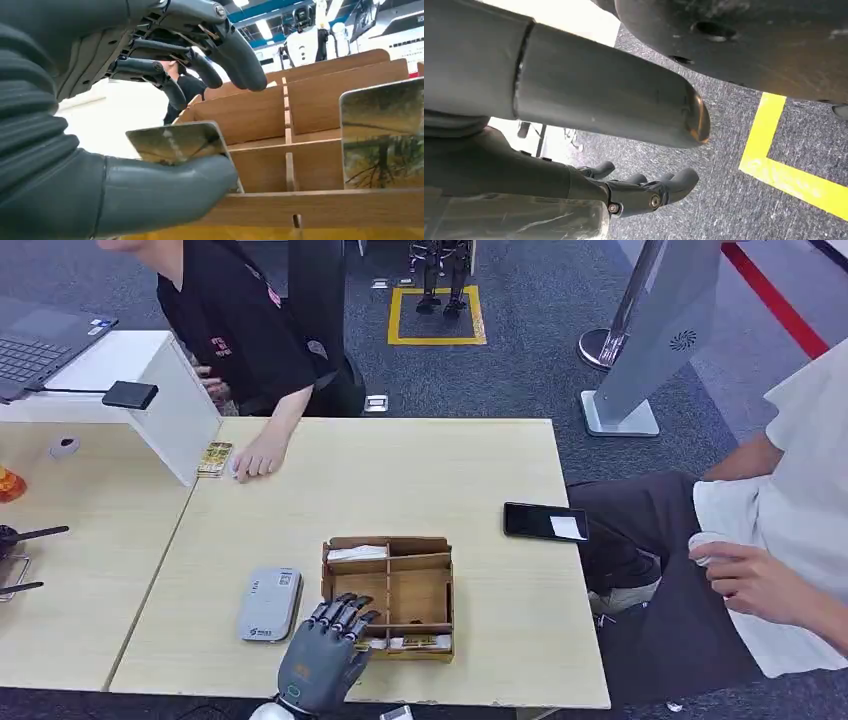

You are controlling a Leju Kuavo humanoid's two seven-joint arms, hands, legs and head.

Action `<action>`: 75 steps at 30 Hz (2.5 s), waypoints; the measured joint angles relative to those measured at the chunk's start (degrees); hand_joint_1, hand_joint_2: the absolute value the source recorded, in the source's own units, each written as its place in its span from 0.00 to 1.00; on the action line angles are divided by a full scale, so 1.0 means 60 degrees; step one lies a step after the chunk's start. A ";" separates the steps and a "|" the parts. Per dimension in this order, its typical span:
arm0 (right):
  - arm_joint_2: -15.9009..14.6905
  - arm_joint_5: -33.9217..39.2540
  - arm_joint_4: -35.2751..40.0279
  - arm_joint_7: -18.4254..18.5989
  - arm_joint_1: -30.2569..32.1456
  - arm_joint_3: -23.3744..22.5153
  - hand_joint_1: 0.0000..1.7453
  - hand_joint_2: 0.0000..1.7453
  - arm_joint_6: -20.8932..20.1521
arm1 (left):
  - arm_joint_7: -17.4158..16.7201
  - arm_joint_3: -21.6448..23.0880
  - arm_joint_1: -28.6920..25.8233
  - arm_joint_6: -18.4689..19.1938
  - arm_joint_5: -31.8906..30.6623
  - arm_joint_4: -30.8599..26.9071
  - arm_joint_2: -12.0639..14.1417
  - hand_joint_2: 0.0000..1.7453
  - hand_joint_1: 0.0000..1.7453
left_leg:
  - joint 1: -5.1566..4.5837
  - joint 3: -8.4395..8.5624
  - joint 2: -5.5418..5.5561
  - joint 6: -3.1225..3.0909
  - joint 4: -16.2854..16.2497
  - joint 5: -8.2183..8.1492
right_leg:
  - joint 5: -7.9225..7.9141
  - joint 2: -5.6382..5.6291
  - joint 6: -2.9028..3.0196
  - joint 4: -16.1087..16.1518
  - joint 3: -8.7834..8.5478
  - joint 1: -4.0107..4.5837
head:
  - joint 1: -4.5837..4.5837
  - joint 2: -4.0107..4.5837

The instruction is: Pass the card to the sensor for recognition and then transmit it.

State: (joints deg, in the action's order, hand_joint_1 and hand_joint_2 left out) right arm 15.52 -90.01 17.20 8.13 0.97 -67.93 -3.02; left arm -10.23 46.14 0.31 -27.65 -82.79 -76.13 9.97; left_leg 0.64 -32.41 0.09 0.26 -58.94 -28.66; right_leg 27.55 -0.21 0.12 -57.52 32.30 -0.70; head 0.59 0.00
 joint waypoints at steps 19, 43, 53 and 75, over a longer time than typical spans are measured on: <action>0.0000 0.0000 0.0022 -0.0025 0.0001 0.0000 0.00 0.00 -0.0171 | 0.0219 0.0000 0.0012 0.0729 0.0055 -0.0106 0.0357 1.00 1.00 | 0.0000 0.0001 0.0000 0.0000 0.0000 0.0000 | 0.0000 0.0000 0.0000 0.0000 0.0000 0.0000 | 0.0000 0.0000; 0.0069 0.0000 0.0302 -0.0062 0.0020 -0.0033 0.00 0.00 -0.0317 | 0.0313 0.0000 0.0106 -0.0622 -0.0459 -0.1649 0.0586 1.00 1.00 | 0.0000 0.0002 0.0000 0.0000 0.0000 0.0001 | -0.0001 0.0000 0.0000 0.0000 0.0000 0.0000 | 0.0000 0.0000; 0.0091 0.0000 0.0404 -0.0069 0.0027 -0.0051 0.00 0.00 -0.0368 | 0.0404 0.0000 0.0510 -0.1231 -0.0608 -0.2699 0.0609 1.00 1.00 | 0.0000 0.0004 0.0001 0.0001 0.0000 0.0001 | -0.0001 -0.0001 0.0000 0.0000 0.0001 0.0000 | 0.0000 0.0000; -0.0095 0.0000 -0.0346 0.0222 -0.0113 0.0754 0.00 0.00 0.0310 | -0.0050 -0.0957 0.3585 -0.0288 0.0343 -0.0329 -0.0608 1.00 1.00 | 0.0000 0.0007 0.0001 0.0004 -0.0004 0.0011 | -0.0010 -0.0004 -0.0001 -0.0003 -0.0002 0.0000 | 0.0000 0.0000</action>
State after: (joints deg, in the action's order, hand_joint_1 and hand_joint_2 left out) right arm 14.95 -90.01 15.13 9.46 0.29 -63.41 -1.16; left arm -10.53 40.40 21.82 -29.38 -80.74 -78.10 6.32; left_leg 0.65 -32.37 0.10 0.28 -58.96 -28.59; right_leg 27.49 -0.23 0.11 -57.54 32.28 -0.70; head 0.59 0.00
